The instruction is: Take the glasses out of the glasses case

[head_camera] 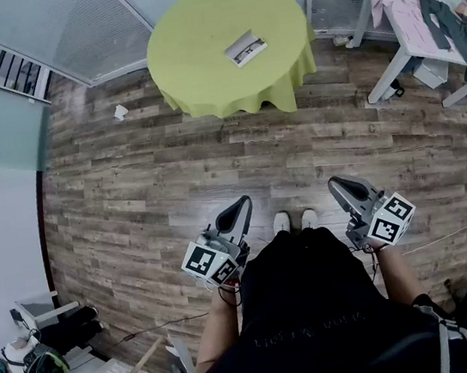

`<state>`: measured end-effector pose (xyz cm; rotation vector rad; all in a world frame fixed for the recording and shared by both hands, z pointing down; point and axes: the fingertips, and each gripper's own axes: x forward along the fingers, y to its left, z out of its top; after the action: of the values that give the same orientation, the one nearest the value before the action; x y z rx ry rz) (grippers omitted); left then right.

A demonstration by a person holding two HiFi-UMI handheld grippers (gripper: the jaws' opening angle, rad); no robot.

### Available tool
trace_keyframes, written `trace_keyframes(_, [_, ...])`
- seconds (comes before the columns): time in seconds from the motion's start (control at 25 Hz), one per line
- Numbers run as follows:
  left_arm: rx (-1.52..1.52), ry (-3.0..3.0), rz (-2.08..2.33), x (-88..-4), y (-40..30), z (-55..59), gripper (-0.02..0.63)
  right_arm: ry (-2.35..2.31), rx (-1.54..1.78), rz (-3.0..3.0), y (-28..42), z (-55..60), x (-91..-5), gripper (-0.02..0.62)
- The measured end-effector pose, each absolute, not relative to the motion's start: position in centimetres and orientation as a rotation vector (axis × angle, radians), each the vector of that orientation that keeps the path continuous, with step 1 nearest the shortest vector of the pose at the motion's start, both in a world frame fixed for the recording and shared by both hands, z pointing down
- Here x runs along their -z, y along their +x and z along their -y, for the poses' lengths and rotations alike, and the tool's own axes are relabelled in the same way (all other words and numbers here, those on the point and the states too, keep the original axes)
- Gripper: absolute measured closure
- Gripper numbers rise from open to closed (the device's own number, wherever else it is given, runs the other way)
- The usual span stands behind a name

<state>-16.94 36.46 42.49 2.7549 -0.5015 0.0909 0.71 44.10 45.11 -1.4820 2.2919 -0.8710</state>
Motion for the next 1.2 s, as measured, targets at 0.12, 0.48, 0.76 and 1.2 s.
trace_keyframes(0.12, [-0.084,2.763,0.520,-42.4,-17.2,-36.8,0.594,-1.475,0.842,-2.315,0.2,-44.6,-44.8,0.565])
trace_keyframes(0.48, [-0.062,2.802,0.589,-41.0,-15.5,-38.4,0.594,-1.499,0.687,-2.458,1.1,-44.8,-44.8,0.565])
trace_keyframes(0.76, [-0.060,2.805,0.593,-41.6,-14.9,-38.3,0.594,-1.486,0.721,-2.439,2.2,-43.6,-44.7,0.565])
trace_keyframes(1.2, [0.002,2.779,0.549,-42.4,-13.6,-31.5,0.594,-1.541,0.769,-2.437,2.3,-38.5,-44.9,0.565])
